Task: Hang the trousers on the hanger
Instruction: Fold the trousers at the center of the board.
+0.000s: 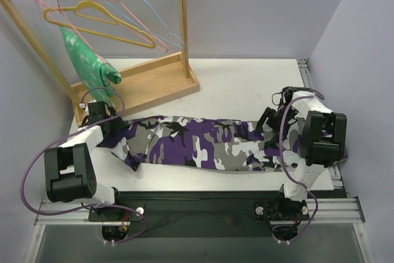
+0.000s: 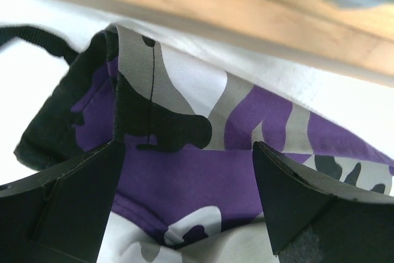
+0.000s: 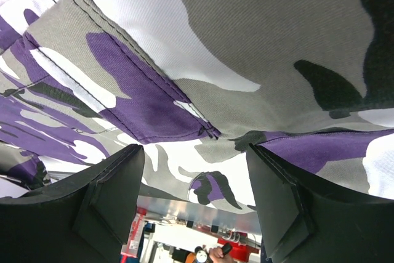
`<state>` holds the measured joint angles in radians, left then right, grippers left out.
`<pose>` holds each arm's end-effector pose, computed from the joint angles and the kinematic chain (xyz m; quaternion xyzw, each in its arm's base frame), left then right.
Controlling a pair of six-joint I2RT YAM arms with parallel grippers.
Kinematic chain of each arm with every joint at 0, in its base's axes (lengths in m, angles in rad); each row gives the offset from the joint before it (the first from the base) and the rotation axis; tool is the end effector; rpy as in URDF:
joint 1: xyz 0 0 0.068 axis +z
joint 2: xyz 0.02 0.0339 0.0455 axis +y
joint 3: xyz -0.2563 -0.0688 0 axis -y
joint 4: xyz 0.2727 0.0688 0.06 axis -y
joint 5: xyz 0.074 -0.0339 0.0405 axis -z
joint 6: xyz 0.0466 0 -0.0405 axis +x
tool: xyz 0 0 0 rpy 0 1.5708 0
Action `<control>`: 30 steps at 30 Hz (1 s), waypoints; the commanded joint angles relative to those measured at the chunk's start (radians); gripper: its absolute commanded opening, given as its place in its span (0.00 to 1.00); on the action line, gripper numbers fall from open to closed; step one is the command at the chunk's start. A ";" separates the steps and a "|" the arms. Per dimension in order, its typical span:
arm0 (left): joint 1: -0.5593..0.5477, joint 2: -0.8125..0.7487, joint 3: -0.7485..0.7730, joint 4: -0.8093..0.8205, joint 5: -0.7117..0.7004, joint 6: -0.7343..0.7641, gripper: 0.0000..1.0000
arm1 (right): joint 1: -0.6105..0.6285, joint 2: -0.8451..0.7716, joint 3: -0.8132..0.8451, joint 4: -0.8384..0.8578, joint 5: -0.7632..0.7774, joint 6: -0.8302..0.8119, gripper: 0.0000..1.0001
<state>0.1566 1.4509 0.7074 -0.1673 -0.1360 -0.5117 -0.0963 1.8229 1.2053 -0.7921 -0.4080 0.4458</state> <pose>0.2997 0.0537 0.1326 -0.3304 0.8844 0.0062 0.3296 0.3598 -0.0162 0.1374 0.2456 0.9448 0.2126 0.0425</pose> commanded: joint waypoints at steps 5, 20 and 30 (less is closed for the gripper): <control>0.008 0.040 0.092 0.153 0.004 0.012 0.95 | 0.006 -0.040 0.022 -0.079 0.012 0.007 0.68; 0.008 -0.030 0.155 0.222 -0.114 -0.116 0.95 | 0.015 -0.024 0.053 -0.096 0.009 0.011 0.68; 0.001 -0.214 0.159 0.112 -0.111 -0.111 0.95 | 0.024 -0.010 0.056 -0.095 0.009 0.005 0.68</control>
<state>0.1593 1.2991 0.8478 -0.0105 -0.2619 -0.6209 -0.0834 1.8229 1.2354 -0.8238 -0.4080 0.4488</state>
